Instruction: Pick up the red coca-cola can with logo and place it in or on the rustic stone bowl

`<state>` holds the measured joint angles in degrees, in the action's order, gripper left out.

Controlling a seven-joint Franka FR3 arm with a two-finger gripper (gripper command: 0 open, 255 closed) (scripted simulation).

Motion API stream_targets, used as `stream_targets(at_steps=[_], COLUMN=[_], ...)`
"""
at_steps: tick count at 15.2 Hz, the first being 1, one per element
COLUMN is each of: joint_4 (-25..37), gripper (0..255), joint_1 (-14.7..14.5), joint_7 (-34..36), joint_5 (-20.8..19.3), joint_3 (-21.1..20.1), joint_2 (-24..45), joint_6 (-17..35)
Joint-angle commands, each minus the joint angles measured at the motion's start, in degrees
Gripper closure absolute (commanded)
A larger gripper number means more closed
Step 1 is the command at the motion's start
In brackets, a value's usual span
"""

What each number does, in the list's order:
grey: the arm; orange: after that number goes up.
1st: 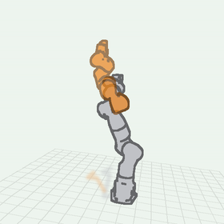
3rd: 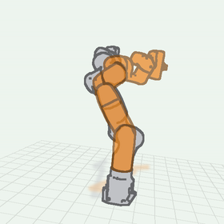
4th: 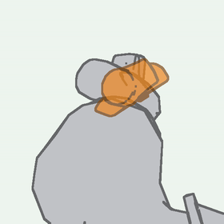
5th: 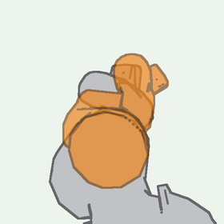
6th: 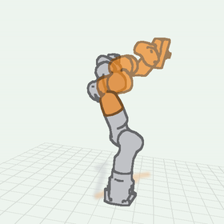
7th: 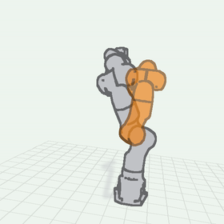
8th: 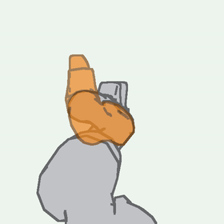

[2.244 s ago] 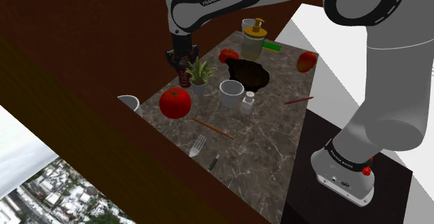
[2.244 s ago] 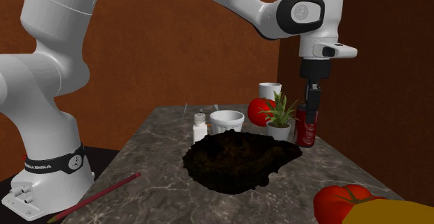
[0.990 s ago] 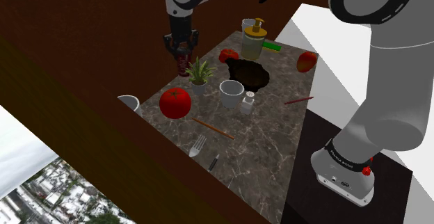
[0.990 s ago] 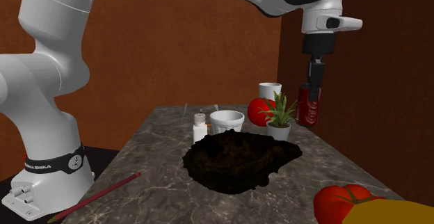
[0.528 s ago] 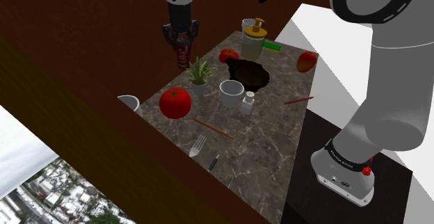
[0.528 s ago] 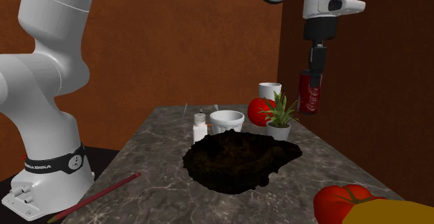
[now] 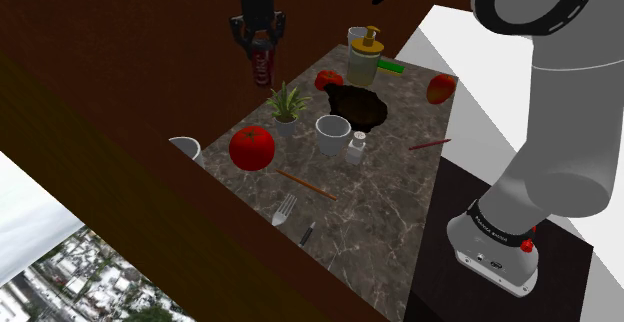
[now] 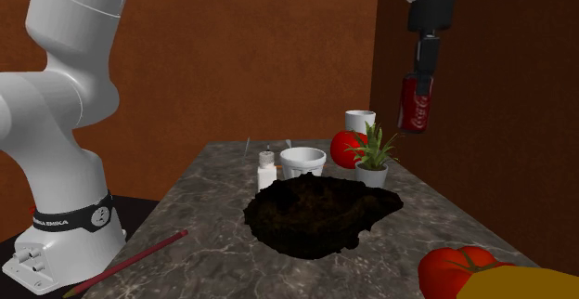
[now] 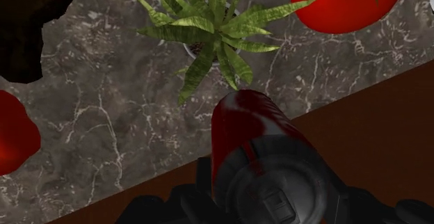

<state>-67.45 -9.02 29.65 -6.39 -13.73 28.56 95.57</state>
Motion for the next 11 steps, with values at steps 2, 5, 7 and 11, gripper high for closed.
stream_targets(at_steps=[2, 5, 7, 11], joint_4=[3.05, 5.7, -2.69, -15.43], gripper=[255, 255, 255, 255], joint_1=[-0.25, -0.52, 1.86, 5.77], joint_7=[-0.08, -0.12, -1.66, -5.43], joint_5=[-0.06, -0.18, 1.04, 3.31], joint_3=[-0.01, 0.0, 0.01, 0.65], joint_2=[0.41, 1.01, -4.68, -14.08], joint_6=[-2.64, -4.69, -1.91, 1.68])
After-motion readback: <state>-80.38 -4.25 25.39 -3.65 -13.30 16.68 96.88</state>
